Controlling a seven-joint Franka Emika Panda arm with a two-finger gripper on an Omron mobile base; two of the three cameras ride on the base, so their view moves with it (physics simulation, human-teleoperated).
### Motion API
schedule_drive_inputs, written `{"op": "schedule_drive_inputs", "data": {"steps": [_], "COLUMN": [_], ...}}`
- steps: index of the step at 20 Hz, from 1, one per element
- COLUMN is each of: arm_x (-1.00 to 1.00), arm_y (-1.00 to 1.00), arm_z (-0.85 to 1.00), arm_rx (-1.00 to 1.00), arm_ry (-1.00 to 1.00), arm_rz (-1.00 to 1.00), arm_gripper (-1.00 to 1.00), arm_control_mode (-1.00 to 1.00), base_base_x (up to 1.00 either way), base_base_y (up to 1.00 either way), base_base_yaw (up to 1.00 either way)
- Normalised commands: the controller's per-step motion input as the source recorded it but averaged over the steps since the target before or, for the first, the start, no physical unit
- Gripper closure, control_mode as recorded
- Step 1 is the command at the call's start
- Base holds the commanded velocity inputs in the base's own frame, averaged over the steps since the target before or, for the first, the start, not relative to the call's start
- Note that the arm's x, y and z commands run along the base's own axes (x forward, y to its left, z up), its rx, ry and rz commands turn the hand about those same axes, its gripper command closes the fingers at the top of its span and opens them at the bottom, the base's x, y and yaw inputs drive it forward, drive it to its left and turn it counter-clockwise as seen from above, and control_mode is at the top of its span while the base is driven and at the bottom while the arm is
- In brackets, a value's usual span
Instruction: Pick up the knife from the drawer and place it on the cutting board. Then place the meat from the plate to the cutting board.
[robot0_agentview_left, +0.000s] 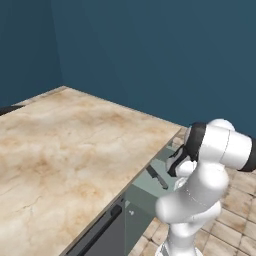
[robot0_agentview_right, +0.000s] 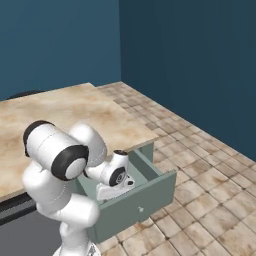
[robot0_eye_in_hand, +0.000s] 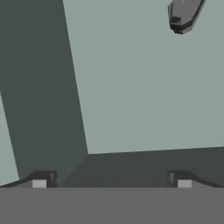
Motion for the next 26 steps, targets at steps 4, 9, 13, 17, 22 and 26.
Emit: {"op": "schedule_drive_inputs", "data": {"steps": [4, 9, 13, 17, 22, 26], "arm_x": [-0.79, -0.79, -0.45, 0.17, 0.68, 0.69], "arm_y": [-0.11, -0.14, -0.24, -0.12, 0.00, 0.00], "arm_z": [-0.02, 0.00, 0.13, 0.40, 0.31, 0.05], "arm_rx": [0.00, 0.00, 0.00, 0.00, 0.01, 0.01], "arm_ry": [0.00, 0.00, 0.00, -0.01, -0.01, 0.00], "arm_rz": [0.00, 0.00, 0.00, 0.00, 0.00, 0.00], "arm_gripper": [-1.00, -1.00, -1.00, -1.00, -1.00, -1.00], "arm_control_mode": [-1.00, -1.00, -1.00, -1.00, -1.00, -1.00], "base_base_x": [0.00, 0.00, 0.00, 0.00, 0.00, 0.00], "base_base_y": [0.00, 0.00, 0.00, 0.00, 0.00, 0.00], "base_base_yaw": [0.00, 0.00, 0.00, 0.00, 0.00, 0.00]}}
